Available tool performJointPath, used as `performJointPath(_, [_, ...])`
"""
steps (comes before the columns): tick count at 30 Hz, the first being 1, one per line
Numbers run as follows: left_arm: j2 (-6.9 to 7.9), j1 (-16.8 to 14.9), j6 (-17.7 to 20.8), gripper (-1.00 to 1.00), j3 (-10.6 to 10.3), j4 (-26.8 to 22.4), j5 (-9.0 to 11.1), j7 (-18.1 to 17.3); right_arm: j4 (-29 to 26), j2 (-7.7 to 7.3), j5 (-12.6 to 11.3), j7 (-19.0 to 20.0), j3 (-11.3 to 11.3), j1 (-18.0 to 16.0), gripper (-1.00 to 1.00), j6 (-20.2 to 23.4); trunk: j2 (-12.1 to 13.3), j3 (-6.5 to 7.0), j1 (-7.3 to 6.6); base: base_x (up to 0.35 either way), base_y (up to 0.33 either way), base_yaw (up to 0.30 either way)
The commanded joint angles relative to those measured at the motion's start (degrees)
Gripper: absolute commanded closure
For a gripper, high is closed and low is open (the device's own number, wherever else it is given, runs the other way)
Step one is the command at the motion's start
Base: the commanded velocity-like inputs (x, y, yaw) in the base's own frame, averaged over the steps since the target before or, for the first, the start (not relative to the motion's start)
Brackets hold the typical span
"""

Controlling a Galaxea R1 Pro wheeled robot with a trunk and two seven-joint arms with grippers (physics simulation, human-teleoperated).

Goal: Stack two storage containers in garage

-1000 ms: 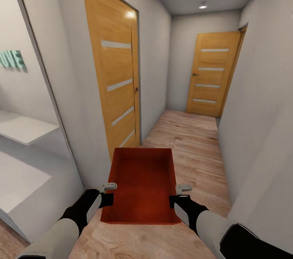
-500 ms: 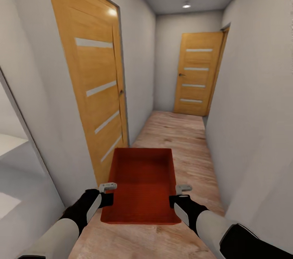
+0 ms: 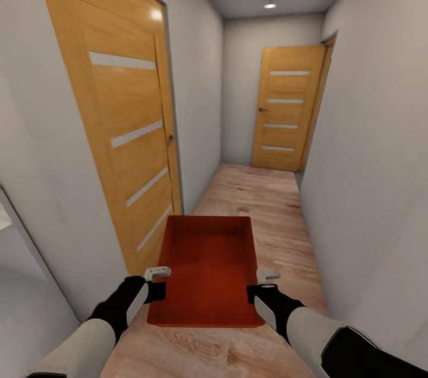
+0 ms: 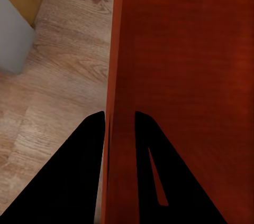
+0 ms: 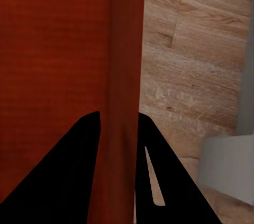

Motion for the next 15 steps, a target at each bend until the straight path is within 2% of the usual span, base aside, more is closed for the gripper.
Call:
performJointPath(1, [0.06, 0.0, 0.5, 1.0, 0.3, 0.0, -1.8, 0.9, -0.2, -0.05, 1.6, -0.6, -0.3, -0.1, 1.0, 0.4, -0.1, -0.13, 0.07, 0.323, 0.0, 0.0])
performJointPath(15, [0.06, 0.0, 0.5, 1.0, 0.3, 0.0, -1.8, 0.9, -0.2, -0.13, 1.6, -0.6, -0.3, -0.1, 1.0, 0.4, -0.1, -0.13, 0.07, 0.322, 0.0, -0.001])
